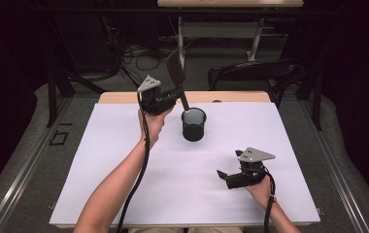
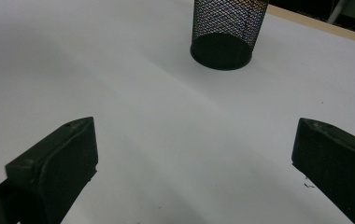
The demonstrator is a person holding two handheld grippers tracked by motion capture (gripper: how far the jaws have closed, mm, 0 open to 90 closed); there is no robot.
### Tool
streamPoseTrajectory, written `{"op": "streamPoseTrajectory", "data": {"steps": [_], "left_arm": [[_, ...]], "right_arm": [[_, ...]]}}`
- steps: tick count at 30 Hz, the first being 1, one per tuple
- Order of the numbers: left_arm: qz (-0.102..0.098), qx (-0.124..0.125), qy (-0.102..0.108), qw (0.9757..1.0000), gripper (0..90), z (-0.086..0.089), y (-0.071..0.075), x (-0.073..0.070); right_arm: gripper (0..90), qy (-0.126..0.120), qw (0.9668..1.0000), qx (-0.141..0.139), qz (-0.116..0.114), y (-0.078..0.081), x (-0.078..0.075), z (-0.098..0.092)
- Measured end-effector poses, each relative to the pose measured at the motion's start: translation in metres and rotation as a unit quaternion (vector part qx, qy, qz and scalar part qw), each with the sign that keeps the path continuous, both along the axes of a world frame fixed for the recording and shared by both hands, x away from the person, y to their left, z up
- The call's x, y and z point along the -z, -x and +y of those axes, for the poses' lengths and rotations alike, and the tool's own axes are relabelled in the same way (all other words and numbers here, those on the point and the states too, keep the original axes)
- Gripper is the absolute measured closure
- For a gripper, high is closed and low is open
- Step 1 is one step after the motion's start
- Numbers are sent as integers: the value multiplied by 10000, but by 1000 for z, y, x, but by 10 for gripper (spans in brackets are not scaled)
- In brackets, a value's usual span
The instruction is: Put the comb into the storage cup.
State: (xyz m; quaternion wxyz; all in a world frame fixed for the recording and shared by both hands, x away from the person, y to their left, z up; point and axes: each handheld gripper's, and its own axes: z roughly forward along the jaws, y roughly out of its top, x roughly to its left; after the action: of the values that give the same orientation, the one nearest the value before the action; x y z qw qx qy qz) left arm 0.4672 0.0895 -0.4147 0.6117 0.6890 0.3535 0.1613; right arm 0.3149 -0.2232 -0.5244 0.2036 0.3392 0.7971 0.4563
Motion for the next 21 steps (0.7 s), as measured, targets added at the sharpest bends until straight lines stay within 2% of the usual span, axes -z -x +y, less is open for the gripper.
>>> {"op": "streamPoseTrajectory", "data": {"steps": [10,18,21], "left_arm": [[-10,-52,33,10000,727,-4,-4,5],[-58,-110,164,9998,727,-6,-6,11],[-60,-126,124,9998,728,-8,-6,13]], "right_arm": [[0,6,10000,-22,14,0,0,0],[1,30,10000,-40,26,0,1,1],[1,36,10000,-42,25,0,1,1]]}}
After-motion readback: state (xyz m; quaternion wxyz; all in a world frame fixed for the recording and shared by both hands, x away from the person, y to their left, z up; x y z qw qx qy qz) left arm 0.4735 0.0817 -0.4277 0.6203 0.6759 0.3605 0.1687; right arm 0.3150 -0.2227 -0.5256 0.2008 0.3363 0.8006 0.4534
